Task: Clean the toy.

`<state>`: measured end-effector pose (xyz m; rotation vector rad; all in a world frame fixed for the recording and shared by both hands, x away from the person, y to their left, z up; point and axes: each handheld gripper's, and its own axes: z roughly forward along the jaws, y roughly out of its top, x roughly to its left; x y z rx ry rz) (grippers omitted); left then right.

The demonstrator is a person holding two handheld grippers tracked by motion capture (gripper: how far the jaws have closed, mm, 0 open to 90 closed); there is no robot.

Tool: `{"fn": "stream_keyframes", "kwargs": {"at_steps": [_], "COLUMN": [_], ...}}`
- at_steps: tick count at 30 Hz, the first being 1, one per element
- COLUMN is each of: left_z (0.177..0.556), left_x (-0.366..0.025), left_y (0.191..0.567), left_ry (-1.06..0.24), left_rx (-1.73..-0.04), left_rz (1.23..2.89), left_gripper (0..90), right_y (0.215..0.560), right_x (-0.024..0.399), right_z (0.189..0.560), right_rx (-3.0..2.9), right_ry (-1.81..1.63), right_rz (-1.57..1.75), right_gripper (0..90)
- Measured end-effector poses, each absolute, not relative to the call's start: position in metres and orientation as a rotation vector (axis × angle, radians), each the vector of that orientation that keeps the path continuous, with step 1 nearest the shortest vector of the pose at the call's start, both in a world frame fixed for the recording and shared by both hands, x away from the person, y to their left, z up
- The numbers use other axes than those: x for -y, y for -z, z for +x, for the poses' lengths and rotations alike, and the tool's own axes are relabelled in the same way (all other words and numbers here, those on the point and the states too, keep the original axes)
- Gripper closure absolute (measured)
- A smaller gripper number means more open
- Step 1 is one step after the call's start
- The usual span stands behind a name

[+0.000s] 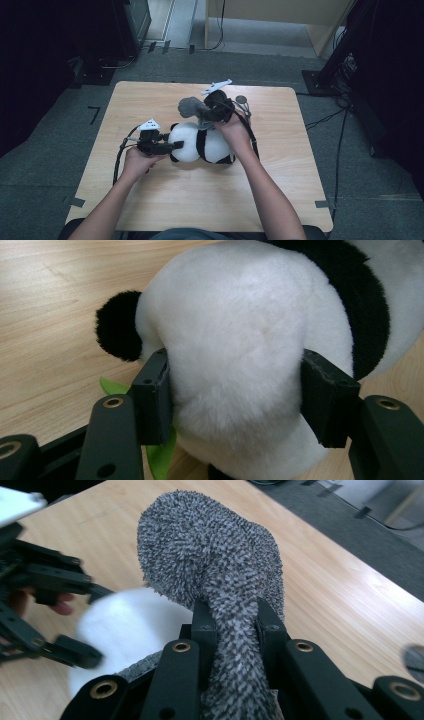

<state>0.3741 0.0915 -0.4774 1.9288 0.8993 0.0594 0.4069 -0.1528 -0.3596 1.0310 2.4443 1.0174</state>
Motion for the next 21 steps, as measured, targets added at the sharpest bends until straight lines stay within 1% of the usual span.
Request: {"fn": "stream_keyframes", "kwargs": {"at_steps": [5,9,13,21], "left_z": [0.374,0.375,0.376,0.377], "left_x": [-0.091,-0.091,-0.090,-0.088], "left_y": [0.477,0.477,0.479,0.478], "left_ry": [-0.060,-0.047,-0.041,-0.043], "left_rx": [-0.901,-0.937,-0.944,-0.950], "left_rz": [1.932,1.934,1.932,1.940], "left_gripper": [38.8,38.5,37.6,37.6], "right_y": [0.369,0.388,0.399,0.400], "right_x": [0.115,0.095,0.096,0.114], "right_z": [0.400,0.396,0.392,0.394], "right_rx": [-2.512,-2.589,-2.587,-2.584], "right_ry": [-0.974,-0.937,-0.949,-0.944], "right_rz": [0.926,0.879,0.861,0.911], "right_gripper": [76.8,76.4,75.9,75.8]}}
